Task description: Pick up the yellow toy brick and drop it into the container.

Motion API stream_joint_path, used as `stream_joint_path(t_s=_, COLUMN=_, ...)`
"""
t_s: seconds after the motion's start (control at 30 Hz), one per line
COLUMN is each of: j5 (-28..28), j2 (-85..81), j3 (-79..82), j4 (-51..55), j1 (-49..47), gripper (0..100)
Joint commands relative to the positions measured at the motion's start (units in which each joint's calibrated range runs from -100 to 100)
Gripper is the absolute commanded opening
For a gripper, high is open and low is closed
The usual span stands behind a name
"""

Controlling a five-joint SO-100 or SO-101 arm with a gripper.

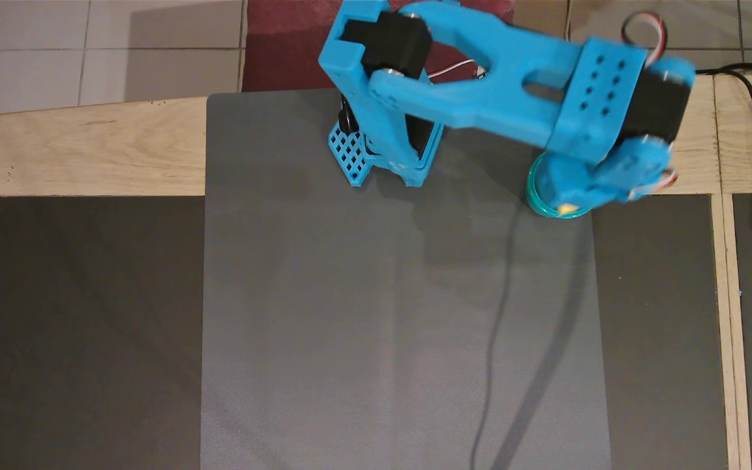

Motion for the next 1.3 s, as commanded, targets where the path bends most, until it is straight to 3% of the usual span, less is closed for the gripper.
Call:
stream_joint_path(t_s=0.0, j5=-0.8, j2=-0.3, j3=-1.8, j4=-1.7, j1=-0.8, gripper=0)
stream_joint_path(t_s=0.73, j5=-2.6, j2=-0.3, j3=0.0, j4=-3.2, j1=-3.9, gripper=0)
stream_joint_path(t_s=0.93, j5=-2.0, j2=-0.3, j3=0.0, j4=-2.6, j1=-3.8, gripper=13)
stream_joint_path(t_s=1.1, j5=-2.1, j2=-0.3, j3=0.0, j4=-2.8, j1=-3.4, gripper=10)
stream_joint_path(t_s=1.17, j5=-2.2, j2=-0.7, j3=0.0, j4=-3.1, j1=-2.9, gripper=0)
stream_joint_path(t_s=1.27, j5=-2.5, j2=-1.5, j3=-1.1, j4=-3.3, j1=-0.6, gripper=0)
